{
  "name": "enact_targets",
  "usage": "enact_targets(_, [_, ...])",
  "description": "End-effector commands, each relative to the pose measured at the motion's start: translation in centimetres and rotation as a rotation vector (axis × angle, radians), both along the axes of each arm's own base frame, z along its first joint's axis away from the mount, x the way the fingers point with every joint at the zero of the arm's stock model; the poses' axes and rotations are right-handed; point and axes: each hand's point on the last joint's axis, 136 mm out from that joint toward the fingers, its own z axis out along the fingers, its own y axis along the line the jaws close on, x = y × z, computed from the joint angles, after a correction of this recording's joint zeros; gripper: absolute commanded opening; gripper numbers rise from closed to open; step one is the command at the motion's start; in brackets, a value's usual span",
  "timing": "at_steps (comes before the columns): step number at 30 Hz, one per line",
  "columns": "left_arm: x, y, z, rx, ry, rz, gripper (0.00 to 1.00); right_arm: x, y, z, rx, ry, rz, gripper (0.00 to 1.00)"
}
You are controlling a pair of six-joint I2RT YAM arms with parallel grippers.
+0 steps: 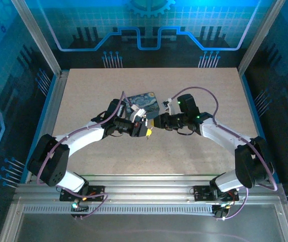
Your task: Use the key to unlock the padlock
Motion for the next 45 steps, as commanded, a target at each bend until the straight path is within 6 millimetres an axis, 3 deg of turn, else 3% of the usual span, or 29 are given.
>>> enact_targets(1, [0.6,-0.1,1.2,-0.014,-0.03,0.002,0.0,0.2,0.9,1.1,0.017,-0.015,0.014,0.31])
enact_targets(19, [0.7,0.3,0.9,-0.019,-0.019,0.021,0.0,-0.5,0.8,2.2,0.087,-0.026,0.032,0.3])
enact_targets(35, [0.7,0.5,1.4,-0.04,-0.029,0.026,0.0,-1.0,1.3,0.7,0.062,-0.003,0.063,0.3])
enact_targets(45, [0.8,0.5,1.7,-0.059,-0.03,0.032,0.0,-1.2,1.7,1.0,0.103,0.005,0.075,0.17])
